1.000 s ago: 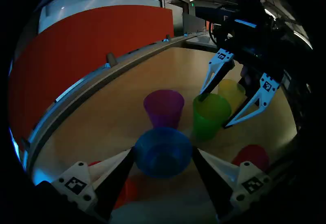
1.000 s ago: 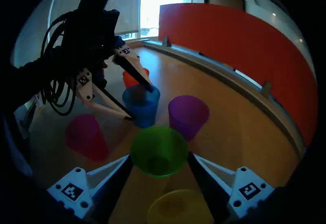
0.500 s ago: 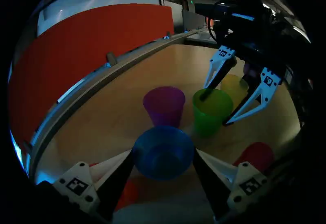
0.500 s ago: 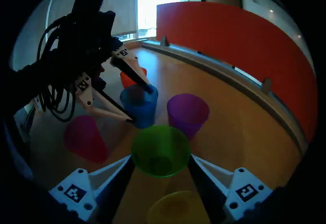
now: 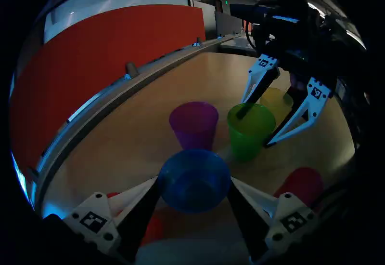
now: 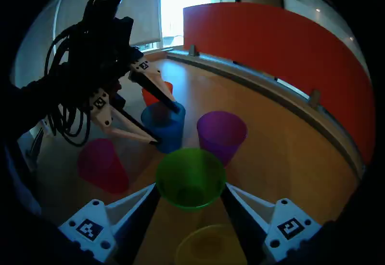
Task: Pour water
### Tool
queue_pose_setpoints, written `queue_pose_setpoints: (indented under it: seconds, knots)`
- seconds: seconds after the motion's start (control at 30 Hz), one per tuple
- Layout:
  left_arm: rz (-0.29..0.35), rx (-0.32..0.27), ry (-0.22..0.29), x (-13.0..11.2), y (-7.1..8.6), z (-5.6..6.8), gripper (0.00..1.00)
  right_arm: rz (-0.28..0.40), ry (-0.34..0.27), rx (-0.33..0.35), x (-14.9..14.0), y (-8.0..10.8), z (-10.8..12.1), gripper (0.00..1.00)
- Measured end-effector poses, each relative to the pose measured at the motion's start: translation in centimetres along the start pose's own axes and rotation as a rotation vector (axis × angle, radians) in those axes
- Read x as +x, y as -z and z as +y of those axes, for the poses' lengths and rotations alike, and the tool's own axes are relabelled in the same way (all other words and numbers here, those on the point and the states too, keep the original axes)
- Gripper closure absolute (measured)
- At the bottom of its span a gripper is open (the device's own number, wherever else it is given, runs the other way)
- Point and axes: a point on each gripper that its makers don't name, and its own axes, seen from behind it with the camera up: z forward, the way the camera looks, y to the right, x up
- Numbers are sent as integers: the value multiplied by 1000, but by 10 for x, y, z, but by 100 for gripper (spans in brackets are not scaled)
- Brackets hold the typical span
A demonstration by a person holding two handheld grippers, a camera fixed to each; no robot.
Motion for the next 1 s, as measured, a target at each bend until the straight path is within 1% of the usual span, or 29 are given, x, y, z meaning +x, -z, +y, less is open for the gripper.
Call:
queue_pose_setpoints:
  seconds: [0.23,0.43,0.7,1.0]
  knots:
    - [8,6,-8,3,5,1,11,25,-10,4,9,5,-1,10]
    - [32,13,1,12,15,1,11,45,-3,0,17,14,-3,10]
    - [65,26,15,28,37,2,11,83,20,-9,38,33,-9,10]
    - [113,49,32,48,66,7,11,135,43,-29,61,62,-18,10]
